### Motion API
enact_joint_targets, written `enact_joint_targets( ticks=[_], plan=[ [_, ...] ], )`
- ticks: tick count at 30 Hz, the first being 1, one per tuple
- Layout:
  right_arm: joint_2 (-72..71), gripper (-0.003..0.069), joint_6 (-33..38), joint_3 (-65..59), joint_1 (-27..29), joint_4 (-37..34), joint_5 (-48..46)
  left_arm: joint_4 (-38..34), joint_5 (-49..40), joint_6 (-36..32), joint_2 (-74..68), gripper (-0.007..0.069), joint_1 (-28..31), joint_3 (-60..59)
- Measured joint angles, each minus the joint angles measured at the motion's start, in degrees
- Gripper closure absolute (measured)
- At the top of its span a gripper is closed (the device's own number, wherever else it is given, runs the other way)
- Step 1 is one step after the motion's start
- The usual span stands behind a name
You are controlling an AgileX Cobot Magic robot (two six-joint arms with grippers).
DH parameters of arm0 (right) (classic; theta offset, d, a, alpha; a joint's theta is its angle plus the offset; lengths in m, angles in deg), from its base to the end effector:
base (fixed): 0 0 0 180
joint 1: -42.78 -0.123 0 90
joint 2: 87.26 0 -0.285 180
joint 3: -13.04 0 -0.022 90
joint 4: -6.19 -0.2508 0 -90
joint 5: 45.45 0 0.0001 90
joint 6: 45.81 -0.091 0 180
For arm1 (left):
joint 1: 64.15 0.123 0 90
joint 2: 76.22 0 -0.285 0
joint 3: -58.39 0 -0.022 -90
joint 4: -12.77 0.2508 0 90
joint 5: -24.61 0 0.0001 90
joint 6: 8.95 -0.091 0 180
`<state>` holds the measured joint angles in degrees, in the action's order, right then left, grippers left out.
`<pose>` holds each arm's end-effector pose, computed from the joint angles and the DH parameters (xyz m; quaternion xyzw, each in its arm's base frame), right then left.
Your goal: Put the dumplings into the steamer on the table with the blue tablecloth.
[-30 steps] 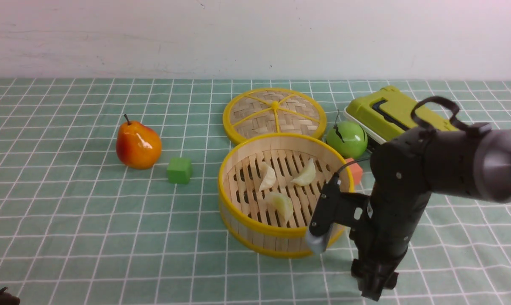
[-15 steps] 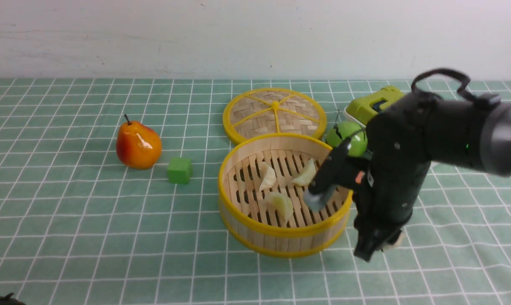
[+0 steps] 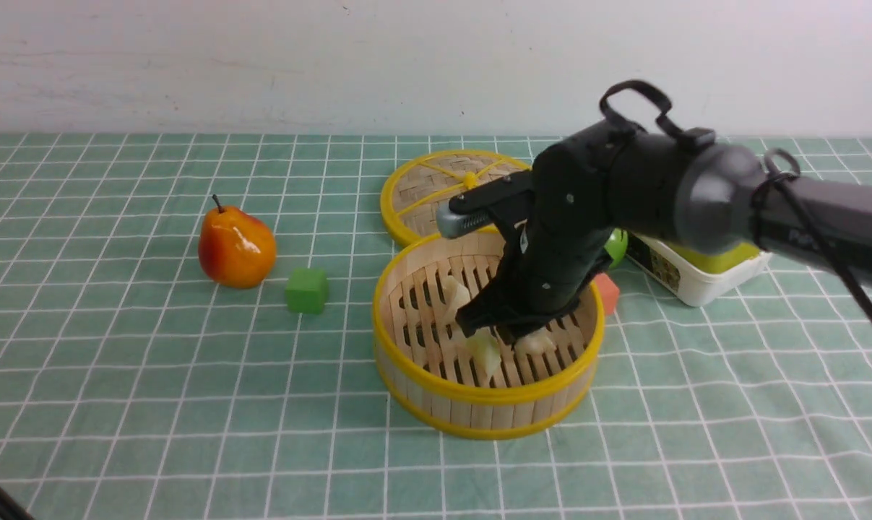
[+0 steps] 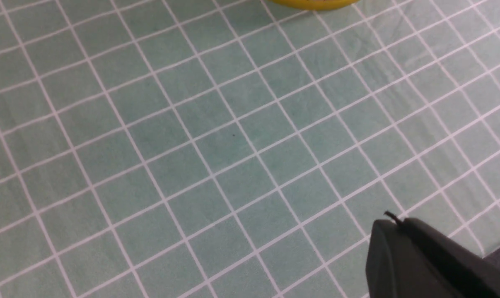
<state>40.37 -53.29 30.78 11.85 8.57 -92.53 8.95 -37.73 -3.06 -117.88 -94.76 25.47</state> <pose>0.3899 0.2304 0.2003 -0.2097 0.9570 0.0489 0.1943 0.0704 -0.0479 0.3340 0.1955 0.9089 -0.1464 0.3381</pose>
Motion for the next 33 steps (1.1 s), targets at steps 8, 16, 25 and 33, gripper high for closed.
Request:
enact_joint_targets(
  ticks=[8,16,25,33],
  plan=[
    [0.1,0.0264,-4.2,0.9,0.0,2.8,-2.2,0.3,5.1,0.1,1.7,0.0622,0.0,-7.6],
    [-14.8,0.0296,3.1,-0.2,0.0,-6.2,-7.1,-0.2,14.1,2.5,10.9,0.0619,0.0,-14.0],
    [-41.7,0.0613,7.5,-23.1,0.0,-10.5,7.0,-0.6,26.2,4.8,18.7,0.0616,0.0,-18.1],
    [-65.0,0.0679,7.5,-44.7,0.0,-10.5,22.2,-0.7,26.5,4.8,18.7,0.0606,0.0,-18.1]
  ],
)
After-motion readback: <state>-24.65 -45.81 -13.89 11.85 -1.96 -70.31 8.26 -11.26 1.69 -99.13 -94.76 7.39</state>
